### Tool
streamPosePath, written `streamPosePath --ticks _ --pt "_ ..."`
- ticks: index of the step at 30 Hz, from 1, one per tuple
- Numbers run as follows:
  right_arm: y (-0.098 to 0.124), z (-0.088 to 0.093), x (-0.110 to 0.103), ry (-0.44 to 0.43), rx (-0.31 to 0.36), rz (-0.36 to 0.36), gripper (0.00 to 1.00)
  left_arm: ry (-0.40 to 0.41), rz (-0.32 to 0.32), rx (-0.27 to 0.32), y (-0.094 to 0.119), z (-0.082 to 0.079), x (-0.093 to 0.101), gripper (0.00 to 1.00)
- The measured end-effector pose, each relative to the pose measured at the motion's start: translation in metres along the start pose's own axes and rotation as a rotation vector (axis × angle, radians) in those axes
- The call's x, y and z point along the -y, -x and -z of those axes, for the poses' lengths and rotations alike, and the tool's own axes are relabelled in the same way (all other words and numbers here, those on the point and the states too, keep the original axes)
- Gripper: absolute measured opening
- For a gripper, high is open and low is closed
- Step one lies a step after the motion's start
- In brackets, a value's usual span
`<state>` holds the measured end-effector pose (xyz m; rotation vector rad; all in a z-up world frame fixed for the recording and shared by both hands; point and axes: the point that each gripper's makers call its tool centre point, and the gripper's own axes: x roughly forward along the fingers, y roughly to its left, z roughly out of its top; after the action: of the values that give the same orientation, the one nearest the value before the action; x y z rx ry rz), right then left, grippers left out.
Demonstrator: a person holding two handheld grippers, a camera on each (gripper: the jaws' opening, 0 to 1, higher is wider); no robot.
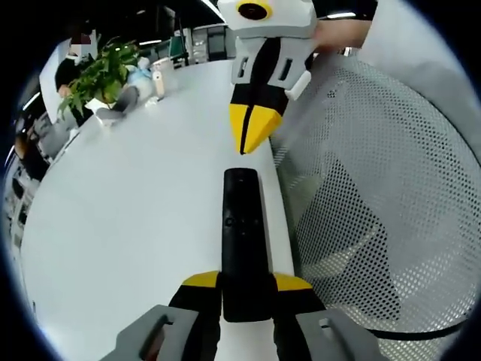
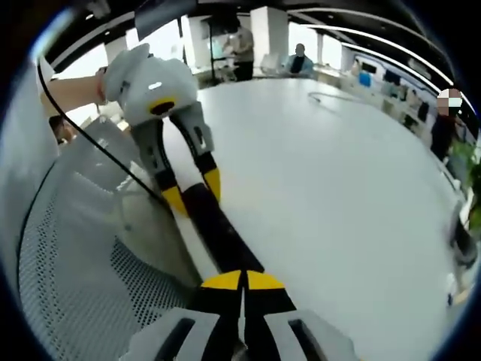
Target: Press the specified remote control buttons in sequence, fully releasing each button before pressing the next.
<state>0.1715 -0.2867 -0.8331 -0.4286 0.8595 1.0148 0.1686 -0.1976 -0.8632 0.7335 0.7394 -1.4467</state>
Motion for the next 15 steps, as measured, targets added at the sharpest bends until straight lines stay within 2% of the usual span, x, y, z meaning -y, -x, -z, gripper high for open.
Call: streamPosePath --ticks 4,15 --pt "-0.0016 0.0025 -0.0027 0.008 -0.015 -0.013 0.0 0.017 -0.008 0.042 0.0005 0.0002 0.002 0.24" --pt "-0.0072 0.0079 -0.002 0.035 -0.056 -0.031 0.0 0.034 -0.018 0.107 0.0006 -0.0015 0.0029 0.24"
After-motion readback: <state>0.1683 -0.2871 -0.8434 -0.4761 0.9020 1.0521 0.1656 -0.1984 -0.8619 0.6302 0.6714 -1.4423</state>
